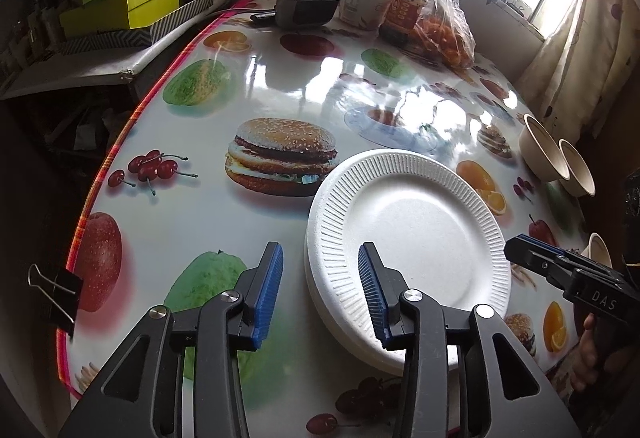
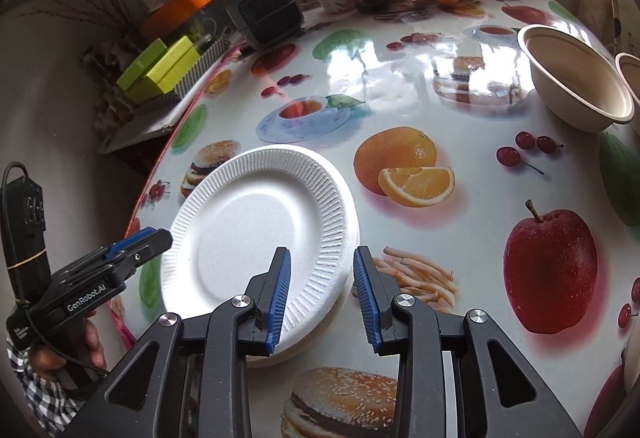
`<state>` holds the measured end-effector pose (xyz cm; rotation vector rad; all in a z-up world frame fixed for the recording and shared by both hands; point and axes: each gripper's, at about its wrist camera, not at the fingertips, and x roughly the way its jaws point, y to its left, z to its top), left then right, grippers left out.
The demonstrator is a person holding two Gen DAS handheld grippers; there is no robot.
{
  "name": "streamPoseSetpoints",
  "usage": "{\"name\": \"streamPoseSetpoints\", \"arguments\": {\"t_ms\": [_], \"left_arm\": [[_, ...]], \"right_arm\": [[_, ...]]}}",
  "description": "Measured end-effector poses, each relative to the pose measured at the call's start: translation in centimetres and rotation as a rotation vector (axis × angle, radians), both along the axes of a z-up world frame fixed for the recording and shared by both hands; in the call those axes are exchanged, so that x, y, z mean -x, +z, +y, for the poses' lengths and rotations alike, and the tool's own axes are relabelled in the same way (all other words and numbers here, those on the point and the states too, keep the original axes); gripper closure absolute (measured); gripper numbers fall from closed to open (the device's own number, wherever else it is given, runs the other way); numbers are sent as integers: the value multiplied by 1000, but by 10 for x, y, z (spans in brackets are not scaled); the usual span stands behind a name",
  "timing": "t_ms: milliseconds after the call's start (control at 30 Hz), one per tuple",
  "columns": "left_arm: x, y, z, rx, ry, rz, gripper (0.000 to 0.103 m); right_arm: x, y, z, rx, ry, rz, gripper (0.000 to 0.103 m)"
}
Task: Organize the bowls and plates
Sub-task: 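Lower the plates onto the stack and open both grippers, then move both grippers away from the plates toward the tan paper bowls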
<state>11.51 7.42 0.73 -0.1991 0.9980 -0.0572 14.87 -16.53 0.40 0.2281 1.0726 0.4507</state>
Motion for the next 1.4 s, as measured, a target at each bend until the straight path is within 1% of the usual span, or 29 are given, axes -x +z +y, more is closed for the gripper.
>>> {"name": "streamPoseSetpoints", "arguments": {"t_ms": [33, 67, 200, 267, 333, 433, 467, 567, 667, 767, 867, 933, 1167, 1400], "left_arm": [[1, 1, 0, -3, -1, -6, 62], [2, 3, 0, -5, 0, -10, 62], [4, 9, -2, -24, 1, -32, 62], [6, 13, -4, -41, -2, -46, 61], [9, 18, -8, -63, -9, -71, 61], [11, 27, -13, -65, -30, -98, 61], [11, 30, -16, -77, -40, -110, 61], [13, 37, -28, -106, -71, -142, 61], [11, 42, -38, -89, -104, -154, 61], [9, 45, -52, -94, -137, -163, 61], [8, 48, -67, -98, -177, -174, 61], [8, 49, -77, -96, -204, -178, 61], [7, 50, -117, -108, -311, -187, 61], [4, 52, -159, -102, -405, -186, 61]], "right_arm": [[1, 1, 0, 2, -5, -7, 64], [2, 2, 0, 5, -10, -14, 63], [6, 8, 0, 9, -26, -43, 62], [9, 11, 0, 20, -38, -63, 60], [11, 13, -1, 20, -51, -77, 59], [15, 16, -3, 6, -68, -85, 58], [16, 18, -4, 11, -77, -94, 58], [21, 21, -9, 16, -101, -111, 57], [27, 26, -11, 62, -127, -151, 56], [31, 29, -17, 62, -146, -166, 55], [37, 33, -22, 92, -170, -195, 53], [41, 36, -27, 94, -187, -207, 52], [56, 42, -56, 95, -273, -224, 51], [73, 53, -93, 109, -371, -256, 48]]}}
